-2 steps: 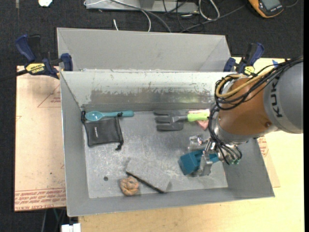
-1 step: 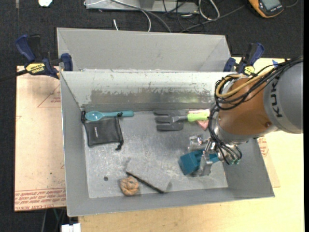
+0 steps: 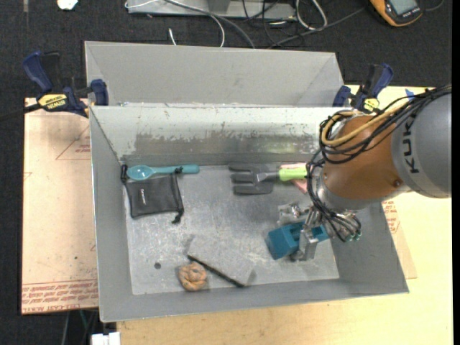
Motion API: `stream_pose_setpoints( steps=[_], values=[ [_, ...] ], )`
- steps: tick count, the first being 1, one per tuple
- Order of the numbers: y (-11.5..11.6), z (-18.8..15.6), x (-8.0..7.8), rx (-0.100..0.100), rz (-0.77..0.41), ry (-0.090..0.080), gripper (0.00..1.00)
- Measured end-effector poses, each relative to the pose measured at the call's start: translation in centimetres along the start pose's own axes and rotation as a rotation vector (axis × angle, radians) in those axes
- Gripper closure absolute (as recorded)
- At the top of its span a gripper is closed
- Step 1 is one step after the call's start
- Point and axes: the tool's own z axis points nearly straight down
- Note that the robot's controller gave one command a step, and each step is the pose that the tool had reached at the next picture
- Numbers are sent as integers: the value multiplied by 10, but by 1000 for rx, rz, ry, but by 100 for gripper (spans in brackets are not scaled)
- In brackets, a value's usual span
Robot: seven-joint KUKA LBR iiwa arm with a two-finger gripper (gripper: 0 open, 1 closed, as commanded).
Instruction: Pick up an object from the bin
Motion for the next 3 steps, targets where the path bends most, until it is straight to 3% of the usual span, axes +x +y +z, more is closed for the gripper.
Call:
stream_pose_setpoints(
  steps=[1,2,3],
  values=[
    [-6,4,-8,-4,-5,7,100],
    [-16,-55,2,-4,2,8,100],
    [-23,-130,33,-9,5,14,100]
  ],
)
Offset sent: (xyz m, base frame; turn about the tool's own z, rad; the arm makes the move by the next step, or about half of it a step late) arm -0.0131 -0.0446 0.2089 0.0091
